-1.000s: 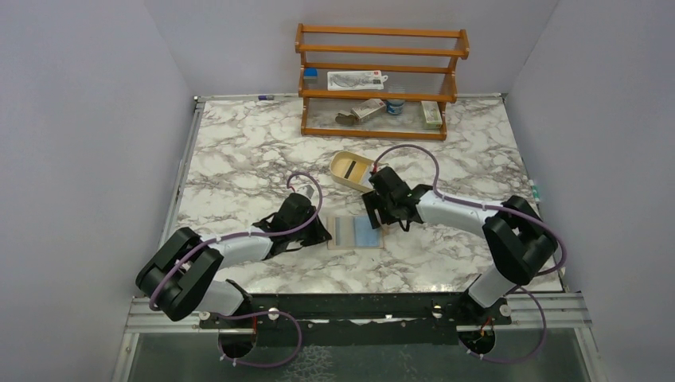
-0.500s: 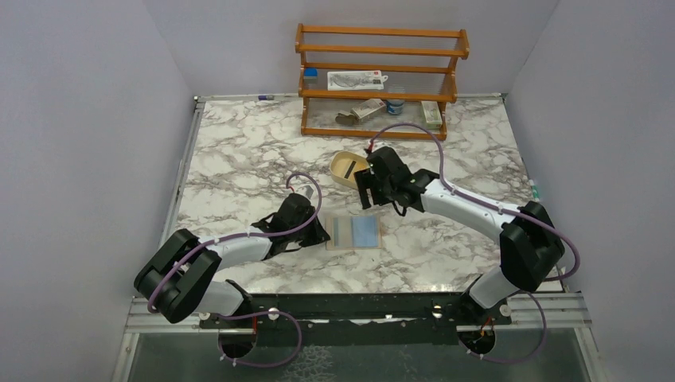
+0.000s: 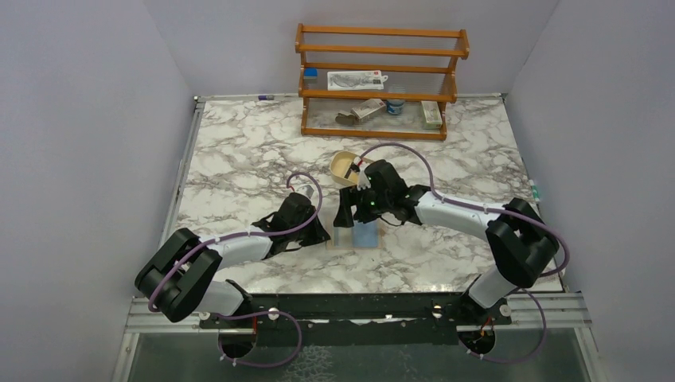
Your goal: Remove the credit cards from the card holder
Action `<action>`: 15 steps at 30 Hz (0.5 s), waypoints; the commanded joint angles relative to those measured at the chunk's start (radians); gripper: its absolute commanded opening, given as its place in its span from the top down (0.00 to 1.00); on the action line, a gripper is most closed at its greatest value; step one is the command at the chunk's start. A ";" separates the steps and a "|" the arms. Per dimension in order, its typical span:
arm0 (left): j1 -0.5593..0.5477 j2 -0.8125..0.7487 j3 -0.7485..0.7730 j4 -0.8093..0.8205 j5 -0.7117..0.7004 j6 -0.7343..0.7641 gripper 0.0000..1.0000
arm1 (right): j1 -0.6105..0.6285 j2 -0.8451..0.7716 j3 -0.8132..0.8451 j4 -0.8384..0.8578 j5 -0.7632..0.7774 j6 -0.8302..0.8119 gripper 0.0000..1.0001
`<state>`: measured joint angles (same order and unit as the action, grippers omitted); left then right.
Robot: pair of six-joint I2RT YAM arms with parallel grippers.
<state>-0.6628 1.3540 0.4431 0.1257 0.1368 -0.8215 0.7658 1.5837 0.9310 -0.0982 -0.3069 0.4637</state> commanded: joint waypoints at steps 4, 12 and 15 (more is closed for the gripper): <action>0.000 0.021 0.006 -0.026 -0.039 0.018 1.00 | 0.087 0.083 0.157 -0.128 0.237 -0.086 0.21; 0.001 0.011 0.005 -0.033 -0.044 0.020 1.00 | 0.120 0.189 0.249 -0.225 0.389 -0.113 0.21; 0.001 0.005 0.001 -0.036 -0.043 0.022 1.00 | 0.127 0.219 0.252 -0.238 0.411 -0.112 0.21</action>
<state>-0.6628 1.3579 0.4442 0.1307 0.1364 -0.8215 0.8841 1.7573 1.1633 -0.2600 0.0036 0.3679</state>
